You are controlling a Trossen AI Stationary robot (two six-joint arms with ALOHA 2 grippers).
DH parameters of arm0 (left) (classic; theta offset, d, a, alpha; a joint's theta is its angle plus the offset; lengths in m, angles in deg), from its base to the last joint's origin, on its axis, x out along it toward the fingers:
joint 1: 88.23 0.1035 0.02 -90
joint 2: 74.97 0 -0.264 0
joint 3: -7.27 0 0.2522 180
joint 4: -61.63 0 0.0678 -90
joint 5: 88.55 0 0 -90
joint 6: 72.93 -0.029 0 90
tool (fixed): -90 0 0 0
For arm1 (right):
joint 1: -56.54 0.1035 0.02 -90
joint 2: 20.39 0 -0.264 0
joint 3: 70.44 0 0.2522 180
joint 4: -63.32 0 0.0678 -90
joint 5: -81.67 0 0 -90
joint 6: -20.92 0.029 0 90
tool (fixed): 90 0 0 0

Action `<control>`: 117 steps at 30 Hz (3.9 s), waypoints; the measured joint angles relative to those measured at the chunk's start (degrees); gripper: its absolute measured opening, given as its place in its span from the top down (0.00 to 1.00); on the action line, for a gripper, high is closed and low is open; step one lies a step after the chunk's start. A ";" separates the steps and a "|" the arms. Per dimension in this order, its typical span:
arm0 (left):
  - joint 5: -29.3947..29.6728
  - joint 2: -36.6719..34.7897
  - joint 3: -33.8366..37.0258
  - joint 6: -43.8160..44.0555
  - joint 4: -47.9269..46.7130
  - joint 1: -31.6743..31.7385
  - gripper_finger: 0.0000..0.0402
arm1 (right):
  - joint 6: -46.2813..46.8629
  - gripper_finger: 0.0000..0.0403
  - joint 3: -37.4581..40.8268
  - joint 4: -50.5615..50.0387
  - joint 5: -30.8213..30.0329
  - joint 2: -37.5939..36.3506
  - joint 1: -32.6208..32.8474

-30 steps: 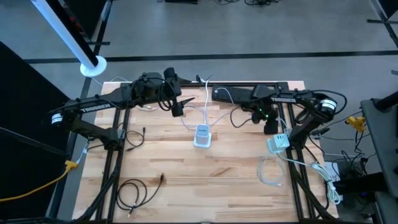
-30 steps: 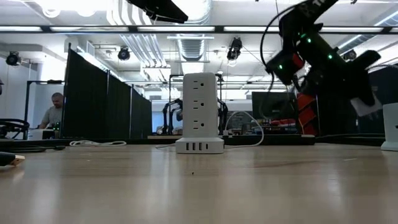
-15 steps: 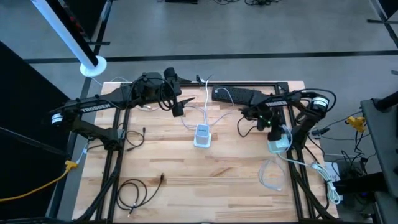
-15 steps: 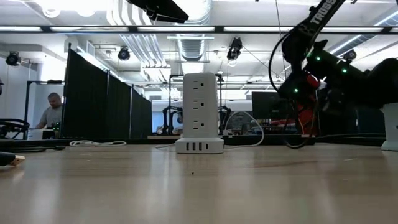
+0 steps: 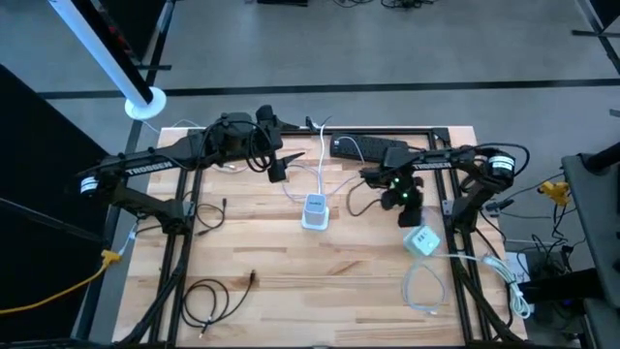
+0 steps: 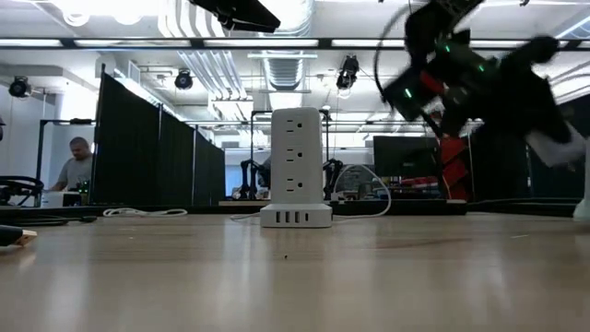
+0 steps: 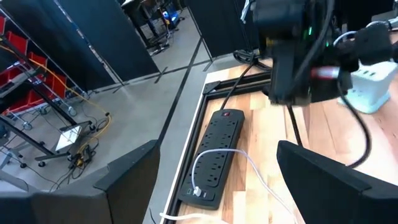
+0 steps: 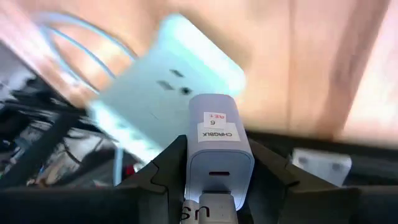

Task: Insert USB
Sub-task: Insert the purple charger adapter into the right white outlet extension

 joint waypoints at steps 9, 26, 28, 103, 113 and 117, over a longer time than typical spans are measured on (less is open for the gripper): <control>-0.07 0.00 0.00 0.33 -0.97 0.02 0.22 | 21.60 0.71 1.56 -0.26 -3.60 -7.91 0.18; -1.40 -0.07 -0.02 0.39 -1.42 0.00 0.22 | 42.88 0.71 15.33 5.28 5.11 -11.14 10.07; -2.49 -0.07 -0.02 0.80 -1.30 -0.01 0.22 | 44.40 0.71 13.13 10.28 5.79 -11.32 10.96; 12.40 38.36 -24.81 35.98 -15.24 -29.19 0.22 | 94.85 0.72 39.98 50.75 -60.34 -26.56 80.77; 12.41 38.90 -21.79 37.25 -15.53 -29.44 0.22 | 91.06 0.72 40.47 51.45 -68.72 -26.56 80.49; 11.88 40.95 -21.75 37.25 -13.73 -29.44 0.22 | 91.08 0.72 41.52 52.54 -68.88 -26.56 80.09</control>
